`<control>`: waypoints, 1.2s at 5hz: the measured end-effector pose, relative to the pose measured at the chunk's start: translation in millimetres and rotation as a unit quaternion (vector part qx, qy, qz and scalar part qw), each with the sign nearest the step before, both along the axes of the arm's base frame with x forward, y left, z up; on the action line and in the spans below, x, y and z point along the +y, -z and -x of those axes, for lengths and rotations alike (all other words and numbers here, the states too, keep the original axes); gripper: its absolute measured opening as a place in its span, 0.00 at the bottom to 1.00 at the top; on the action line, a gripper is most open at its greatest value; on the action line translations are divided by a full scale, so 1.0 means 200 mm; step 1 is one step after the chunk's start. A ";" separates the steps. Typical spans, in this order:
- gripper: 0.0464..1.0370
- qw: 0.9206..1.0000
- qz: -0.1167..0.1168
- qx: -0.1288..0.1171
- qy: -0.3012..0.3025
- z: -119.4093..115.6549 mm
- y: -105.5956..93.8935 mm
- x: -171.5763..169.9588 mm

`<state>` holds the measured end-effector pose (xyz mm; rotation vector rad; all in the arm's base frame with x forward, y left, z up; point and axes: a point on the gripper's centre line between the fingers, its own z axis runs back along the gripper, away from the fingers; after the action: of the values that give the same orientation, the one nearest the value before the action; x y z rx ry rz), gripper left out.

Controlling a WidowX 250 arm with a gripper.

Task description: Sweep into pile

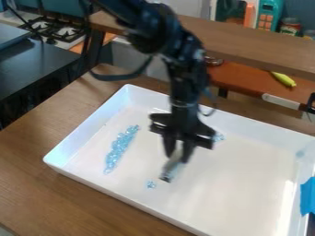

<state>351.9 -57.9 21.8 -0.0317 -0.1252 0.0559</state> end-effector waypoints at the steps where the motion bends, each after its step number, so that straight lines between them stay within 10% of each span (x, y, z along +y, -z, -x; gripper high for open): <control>1: 0.28 1.000 0.012 0.005 0.011 -0.03 0.01 -0.20; 6: 0.28 1.000 0.016 -0.013 0.024 -0.28 0.03 -0.59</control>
<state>407.4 -175.6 15.3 -0.0668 -0.1499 0.0100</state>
